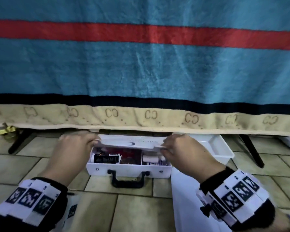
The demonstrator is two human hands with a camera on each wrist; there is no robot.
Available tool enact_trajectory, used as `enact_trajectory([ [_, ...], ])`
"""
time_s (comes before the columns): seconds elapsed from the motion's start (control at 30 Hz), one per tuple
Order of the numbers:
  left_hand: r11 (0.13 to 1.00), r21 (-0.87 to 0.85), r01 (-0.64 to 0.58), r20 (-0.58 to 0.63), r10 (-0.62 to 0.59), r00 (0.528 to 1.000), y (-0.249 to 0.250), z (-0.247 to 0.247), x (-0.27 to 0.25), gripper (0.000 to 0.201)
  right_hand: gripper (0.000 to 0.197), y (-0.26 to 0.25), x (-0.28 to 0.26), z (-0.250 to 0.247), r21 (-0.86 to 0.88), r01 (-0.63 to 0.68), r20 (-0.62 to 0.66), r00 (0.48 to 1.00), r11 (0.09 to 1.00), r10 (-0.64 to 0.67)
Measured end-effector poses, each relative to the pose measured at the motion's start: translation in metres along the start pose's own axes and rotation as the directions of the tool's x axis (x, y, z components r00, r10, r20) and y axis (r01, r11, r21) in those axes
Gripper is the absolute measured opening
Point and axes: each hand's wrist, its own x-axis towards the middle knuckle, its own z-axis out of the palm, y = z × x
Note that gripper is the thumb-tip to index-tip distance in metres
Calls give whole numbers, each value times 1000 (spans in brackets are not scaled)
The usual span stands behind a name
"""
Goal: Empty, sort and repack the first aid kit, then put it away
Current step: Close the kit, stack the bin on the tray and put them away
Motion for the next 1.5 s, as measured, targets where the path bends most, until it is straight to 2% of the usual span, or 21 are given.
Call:
enact_trajectory([
  [0.07,997,-1,79,124,-78,989,-5,12,-15,17,23,-2,-11,13,-48,-9,114,993,999,15],
  [0.13,993,-63,98,190,-84,978,-12,25,-25,19,19,-4,-19,28,-113,32,200,980,993,-9],
  [0.23,978,-165,126,305,-71,950,-25,40,-34,20,8,-9,-26,40,-31,-24,217,976,999,30],
  [0.33,982,-152,112,420,-38,907,-30,42,-37,24,21,-19,-28,48,37,-126,216,970,991,115],
  [0.4,992,-96,84,461,-30,887,-27,35,-34,21,23,-25,-28,52,16,-172,207,964,985,165],
  [0.47,997,-50,55,509,-21,860,-18,25,-29,30,24,-30,-27,49,-6,-206,215,955,978,203],
  [0.5,998,-39,55,526,-26,850,-15,22,-25,37,31,-31,-27,47,2,-213,220,953,977,207],
  [0.6,998,-8,60,523,-47,851,-13,19,-11,40,57,-27,-28,41,78,-241,242,946,967,216],
  [0.73,971,230,-73,529,-62,846,-11,27,3,64,69,-23,-26,36,116,-279,269,933,953,240],
  [0.77,951,292,-100,523,-71,850,-8,31,4,63,70,-22,-24,35,118,-289,267,931,950,250],
  [0.9,912,395,-115,466,-91,880,3,44,5,47,58,-21,-12,37,-44,-240,218,945,970,243],
  [1.03,951,302,-67,436,-76,897,-5,52,5,45,47,-25,0,40,-168,-203,206,950,965,236],
  [1.13,991,127,-31,436,-28,899,-15,59,5,49,40,-26,7,45,-150,-213,184,954,965,239],
  [1.2,996,85,-41,443,-1,897,-19,59,6,49,38,-25,9,48,-137,-210,176,957,968,232],
  [1.33,984,135,-115,457,41,888,-24,59,7,48,33,-21,12,53,-154,-196,155,963,968,220],
  [1.5,951,263,-164,407,45,913,-22,63,-2,45,30,-16,9,61,-110,-217,111,967,970,229],
])
